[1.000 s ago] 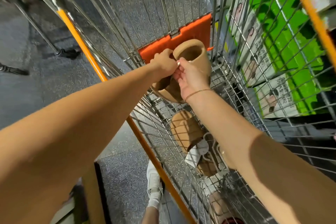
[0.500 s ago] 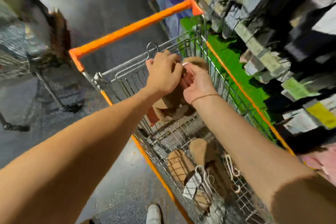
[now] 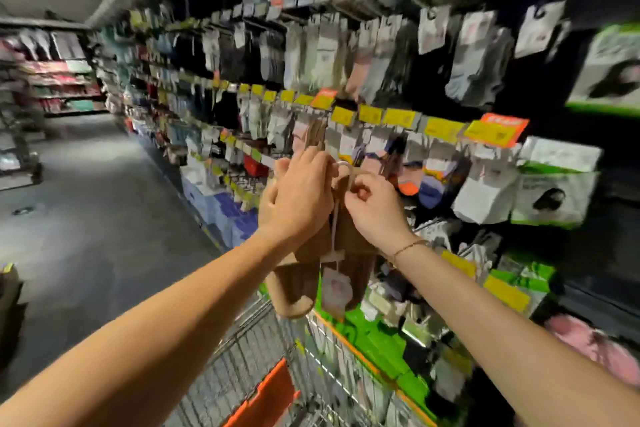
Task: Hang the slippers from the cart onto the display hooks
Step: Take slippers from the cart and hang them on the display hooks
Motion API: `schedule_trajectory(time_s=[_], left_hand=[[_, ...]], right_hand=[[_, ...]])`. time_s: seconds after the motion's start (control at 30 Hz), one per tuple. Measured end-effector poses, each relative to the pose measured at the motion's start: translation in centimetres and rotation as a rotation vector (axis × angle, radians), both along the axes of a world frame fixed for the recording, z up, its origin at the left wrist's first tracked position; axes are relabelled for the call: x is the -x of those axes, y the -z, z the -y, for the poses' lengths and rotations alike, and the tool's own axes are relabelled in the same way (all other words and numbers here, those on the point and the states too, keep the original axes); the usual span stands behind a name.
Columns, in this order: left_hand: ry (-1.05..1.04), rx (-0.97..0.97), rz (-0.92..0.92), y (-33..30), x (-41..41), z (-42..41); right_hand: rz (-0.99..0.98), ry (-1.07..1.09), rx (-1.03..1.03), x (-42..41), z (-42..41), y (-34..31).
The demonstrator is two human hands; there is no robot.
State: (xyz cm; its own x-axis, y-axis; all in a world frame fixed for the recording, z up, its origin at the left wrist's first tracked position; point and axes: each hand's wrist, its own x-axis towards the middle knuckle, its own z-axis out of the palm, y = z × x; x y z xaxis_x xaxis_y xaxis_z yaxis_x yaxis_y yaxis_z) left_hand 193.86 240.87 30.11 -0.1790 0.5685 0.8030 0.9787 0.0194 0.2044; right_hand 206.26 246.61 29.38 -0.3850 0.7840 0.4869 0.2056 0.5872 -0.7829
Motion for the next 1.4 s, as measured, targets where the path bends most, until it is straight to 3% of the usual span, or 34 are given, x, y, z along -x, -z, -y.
schedule_trajectory(time_s=[0.17, 0.33, 0.53, 0.77, 0.93, 1.13, 1.4], left_hand=[[0.139, -0.144, -0.029, -11.6, -7.3, -3.3], [0.426, -0.313, 0.032, -21.5, -18.6, -5.7], [0.571, -0.421, -0.011, -30.8, -29.2, -8.9], [0.536, -0.397, -0.115, -42.4, -37.4, -11.9], [0.546, -0.257, -0.001, -49.7, -42.8, -14.8], [0.537, -0.178, 0.106, -54.1, -47.9, -19.8], [0.565, -0.277, 0.25, -57.1, -51.7, -24.6]], right_hand=[[0.12, 0.24, -0.442, -9.4, -1.0, -11.8], [0.053, 0.497, -0.53, -20.0, -0.7, -21.1], [0.071, 0.785, -0.708, -30.1, -0.5, -31.0], [0.164, 0.949, -0.653, -37.8, -1.8, -43.0], [0.236, 1.005, -0.594, -42.1, -3.4, -50.4], [0.35, 1.01, -0.516, -46.2, -7.9, -55.0], [0.177, 0.943, -0.632, -50.2, -13.9, -57.4]])
